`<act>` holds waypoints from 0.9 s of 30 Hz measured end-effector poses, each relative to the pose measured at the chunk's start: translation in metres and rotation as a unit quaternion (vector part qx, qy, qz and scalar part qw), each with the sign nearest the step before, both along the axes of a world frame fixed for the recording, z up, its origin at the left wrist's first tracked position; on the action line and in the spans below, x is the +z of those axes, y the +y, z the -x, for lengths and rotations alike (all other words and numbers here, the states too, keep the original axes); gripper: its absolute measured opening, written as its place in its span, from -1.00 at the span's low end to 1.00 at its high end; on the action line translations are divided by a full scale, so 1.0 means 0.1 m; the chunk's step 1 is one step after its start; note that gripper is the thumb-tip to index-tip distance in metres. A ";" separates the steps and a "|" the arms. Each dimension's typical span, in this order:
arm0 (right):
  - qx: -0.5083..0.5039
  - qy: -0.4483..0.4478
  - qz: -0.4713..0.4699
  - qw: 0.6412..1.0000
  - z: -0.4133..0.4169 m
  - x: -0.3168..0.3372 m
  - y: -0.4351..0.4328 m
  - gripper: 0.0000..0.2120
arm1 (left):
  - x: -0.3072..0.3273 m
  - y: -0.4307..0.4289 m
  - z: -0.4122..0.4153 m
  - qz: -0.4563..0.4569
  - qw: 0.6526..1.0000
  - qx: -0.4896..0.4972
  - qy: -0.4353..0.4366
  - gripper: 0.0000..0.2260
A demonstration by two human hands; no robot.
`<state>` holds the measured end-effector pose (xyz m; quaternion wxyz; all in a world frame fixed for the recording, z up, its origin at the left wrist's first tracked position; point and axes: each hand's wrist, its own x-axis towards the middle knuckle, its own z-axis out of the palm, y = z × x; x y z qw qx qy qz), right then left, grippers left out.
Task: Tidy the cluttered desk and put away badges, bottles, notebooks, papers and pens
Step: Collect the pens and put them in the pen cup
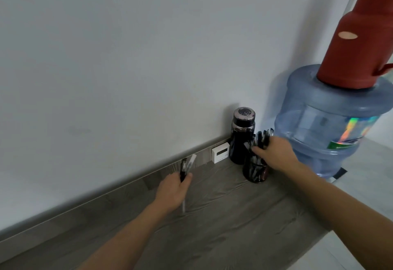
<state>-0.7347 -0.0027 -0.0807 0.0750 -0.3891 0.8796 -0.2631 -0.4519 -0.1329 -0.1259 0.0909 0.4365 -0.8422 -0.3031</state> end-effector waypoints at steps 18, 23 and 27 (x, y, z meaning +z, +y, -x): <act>-0.048 -0.072 0.141 0.986 0.35 0.08 0.37 -0.78 | 0.75 0.18 1.16 -0.304 0.880 0.133 0.339 -0.85; -0.061 -0.093 0.099 0.989 0.37 -0.15 0.64 -0.82 | 0.67 0.31 1.75 -0.239 0.911 0.101 0.322 -0.87; -0.063 -0.111 0.079 0.989 0.36 -0.34 0.76 -0.79 | 0.53 0.40 2.00 -0.169 0.933 0.125 0.292 -0.87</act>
